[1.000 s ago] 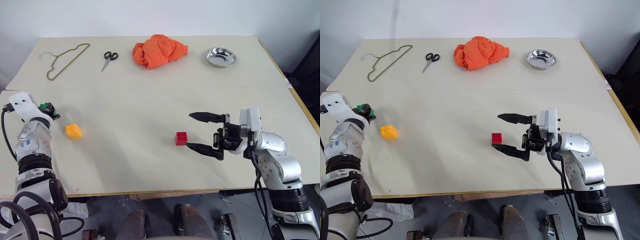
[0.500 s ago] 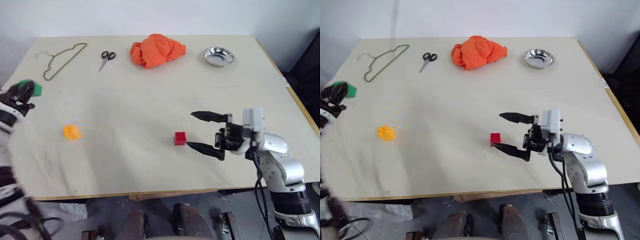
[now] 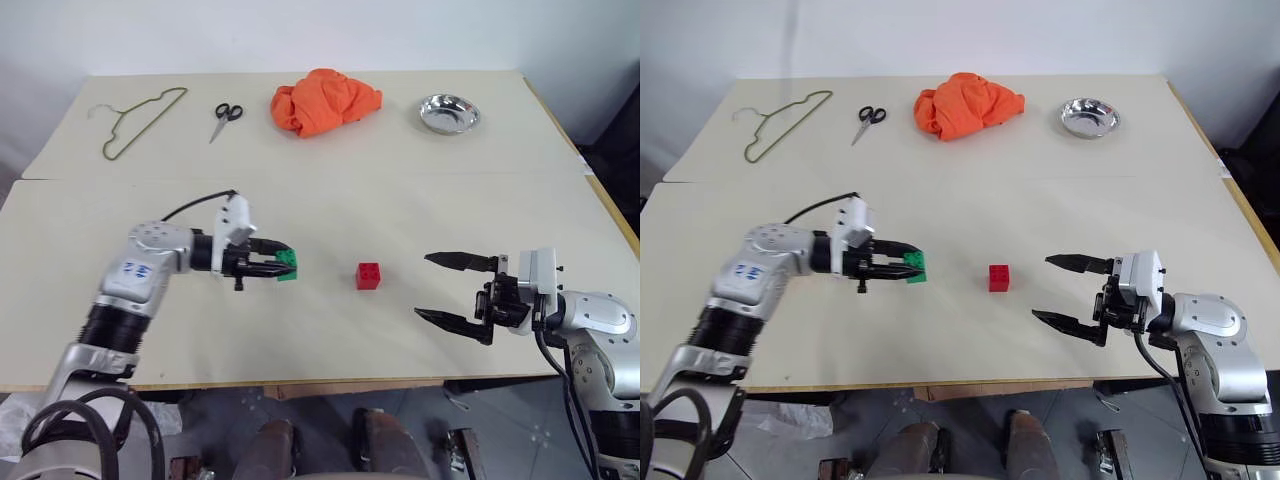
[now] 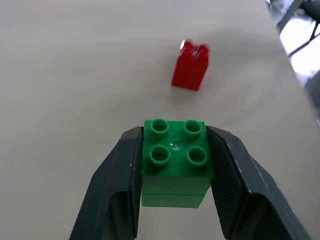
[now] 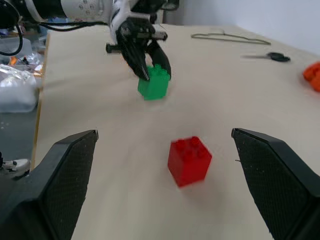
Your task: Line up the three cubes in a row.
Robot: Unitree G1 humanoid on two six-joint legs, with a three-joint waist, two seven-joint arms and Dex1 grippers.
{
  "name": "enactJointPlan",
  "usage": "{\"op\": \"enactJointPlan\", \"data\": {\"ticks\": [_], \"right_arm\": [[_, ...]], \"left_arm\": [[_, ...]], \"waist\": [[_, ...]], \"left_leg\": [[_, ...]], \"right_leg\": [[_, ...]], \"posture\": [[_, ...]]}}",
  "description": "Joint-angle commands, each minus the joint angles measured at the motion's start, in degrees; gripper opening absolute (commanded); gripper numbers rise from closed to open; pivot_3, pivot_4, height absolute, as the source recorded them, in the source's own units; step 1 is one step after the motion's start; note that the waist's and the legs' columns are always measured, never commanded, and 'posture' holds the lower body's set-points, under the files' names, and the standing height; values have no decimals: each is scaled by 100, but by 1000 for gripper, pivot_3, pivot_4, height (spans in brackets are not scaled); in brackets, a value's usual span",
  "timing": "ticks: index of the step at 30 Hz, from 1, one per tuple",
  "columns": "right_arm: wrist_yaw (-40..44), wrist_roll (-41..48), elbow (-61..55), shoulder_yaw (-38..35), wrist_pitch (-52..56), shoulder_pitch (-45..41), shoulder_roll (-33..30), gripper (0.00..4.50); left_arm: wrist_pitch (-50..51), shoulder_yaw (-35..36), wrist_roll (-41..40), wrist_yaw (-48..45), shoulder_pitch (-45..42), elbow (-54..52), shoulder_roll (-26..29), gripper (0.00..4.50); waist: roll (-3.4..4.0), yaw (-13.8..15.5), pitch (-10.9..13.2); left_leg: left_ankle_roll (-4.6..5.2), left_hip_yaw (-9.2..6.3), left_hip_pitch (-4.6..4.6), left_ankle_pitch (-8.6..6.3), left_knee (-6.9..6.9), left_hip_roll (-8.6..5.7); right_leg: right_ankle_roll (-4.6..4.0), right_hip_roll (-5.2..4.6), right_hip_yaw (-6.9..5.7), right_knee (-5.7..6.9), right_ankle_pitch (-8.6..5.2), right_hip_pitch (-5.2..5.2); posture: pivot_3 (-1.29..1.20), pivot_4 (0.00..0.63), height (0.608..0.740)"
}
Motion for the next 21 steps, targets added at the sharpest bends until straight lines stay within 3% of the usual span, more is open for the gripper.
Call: {"op": "enactJointPlan", "data": {"ticks": [1,9,17,21], "right_arm": [[-6,79,-219,-237,-132,217,-64,4500],[-240,65,-496,-186,-208,553,48,4500],[-329,20,-502,-129,-283,568,74,4500],[-325,14,-439,-31,-306,483,90,4500]], "left_arm": [[-544,-45,311,-48,-522,770,-458,1489],[-802,-29,471,-483,-748,1312,-896,1489],[-837,-59,605,-668,-713,1306,-938,1489],[-812,85,500,-765,-598,993,-857,2744]], "waist": [[-8,40,5],[-11,70,7],[-11,77,7],[-11,73,7]], "left_leg": [[2,-2,-4,1,4,0],[9,-3,-7,5,13,-9],[10,-12,-7,4,25,-13],[10,-12,-7,4,26,-13]], "right_leg": [[2,-1,-7,-1,1,1],[17,-12,-9,-4,9,2],[21,-16,-10,-4,11,12],[21,-16,-10,-4,12,12]], "posture": [[0,150,740],[0,150,740],[0,150,740],[0,150,740]]}}
